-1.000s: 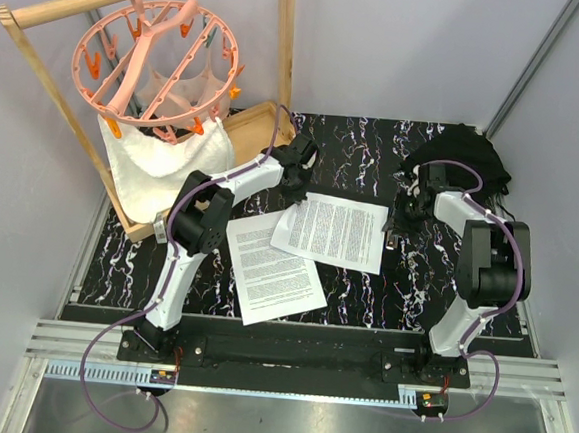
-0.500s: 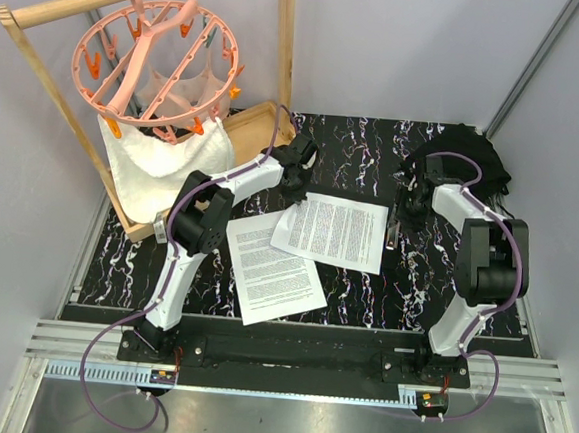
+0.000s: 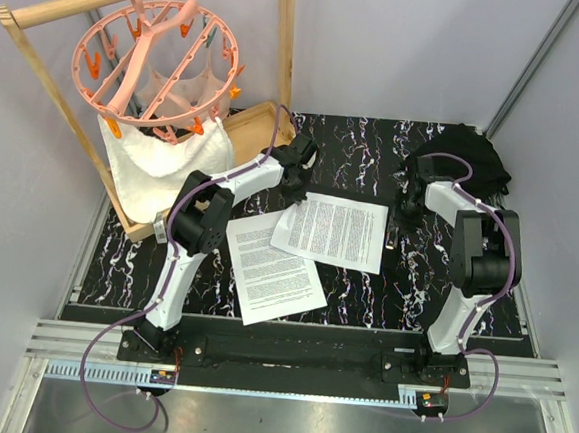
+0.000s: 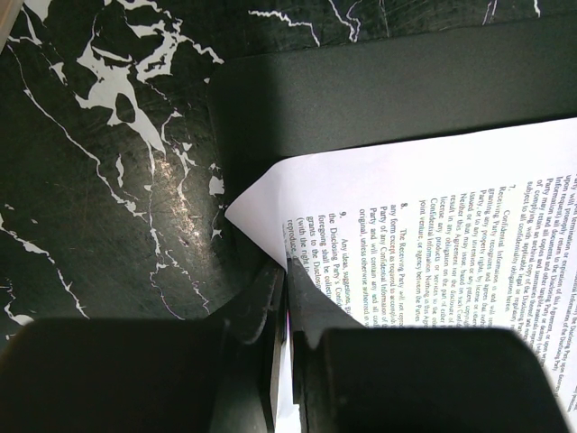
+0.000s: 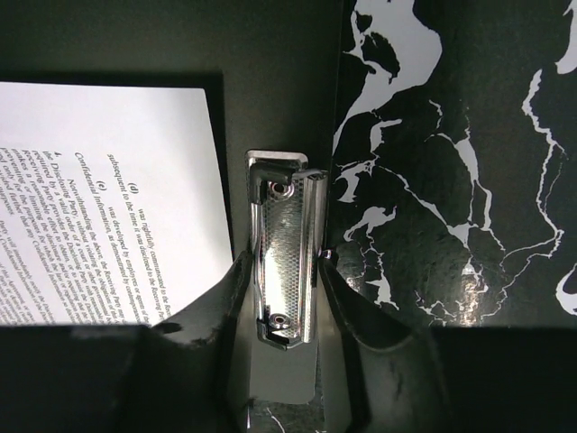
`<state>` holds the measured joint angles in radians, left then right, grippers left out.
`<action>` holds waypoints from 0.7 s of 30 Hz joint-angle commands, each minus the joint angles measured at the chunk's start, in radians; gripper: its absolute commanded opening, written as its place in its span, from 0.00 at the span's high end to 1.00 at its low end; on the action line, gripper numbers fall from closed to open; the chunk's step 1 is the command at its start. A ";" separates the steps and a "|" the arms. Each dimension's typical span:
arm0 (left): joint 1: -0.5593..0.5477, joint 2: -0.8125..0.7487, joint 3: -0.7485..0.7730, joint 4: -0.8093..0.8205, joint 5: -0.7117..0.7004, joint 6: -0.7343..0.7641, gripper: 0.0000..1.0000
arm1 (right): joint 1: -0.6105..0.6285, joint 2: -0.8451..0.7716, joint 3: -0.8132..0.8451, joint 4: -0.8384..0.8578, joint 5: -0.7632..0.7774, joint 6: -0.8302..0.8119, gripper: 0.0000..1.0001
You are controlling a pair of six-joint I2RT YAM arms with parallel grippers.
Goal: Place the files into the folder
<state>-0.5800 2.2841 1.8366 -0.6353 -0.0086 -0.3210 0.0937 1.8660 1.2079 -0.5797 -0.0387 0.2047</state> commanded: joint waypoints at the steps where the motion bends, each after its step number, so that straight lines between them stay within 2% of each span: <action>1: -0.007 -0.009 -0.025 -0.018 0.004 0.013 0.91 | 0.060 0.051 0.010 0.027 0.058 0.010 0.65; 3: -0.007 -0.011 -0.027 -0.017 0.004 0.014 0.91 | 0.066 0.059 0.004 0.024 0.069 0.015 0.59; 9: -0.006 -0.011 -0.023 -0.017 0.004 0.011 0.91 | 0.084 0.096 0.019 0.001 0.117 0.009 0.59; 11: -0.007 -0.011 -0.020 -0.017 0.004 0.007 0.91 | 0.084 0.099 0.019 0.003 0.112 0.002 0.69; 12: -0.007 -0.009 -0.017 -0.017 0.004 0.004 0.91 | 0.084 0.098 0.018 0.003 0.111 0.004 0.80; 13: -0.007 -0.005 -0.014 -0.017 0.030 -0.003 0.91 | 0.086 0.098 0.019 0.007 0.097 0.002 1.00; 17: -0.007 -0.002 -0.008 -0.017 0.047 -0.021 0.90 | 0.084 0.044 -0.010 0.060 0.042 -0.011 1.00; 21: -0.007 -0.008 -0.014 -0.018 0.029 -0.018 0.89 | 0.035 -0.027 -0.062 0.147 -0.123 -0.004 1.00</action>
<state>-0.5800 2.2841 1.8366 -0.6342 0.0002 -0.3309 0.1493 1.8694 1.2133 -0.5690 0.0608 0.1715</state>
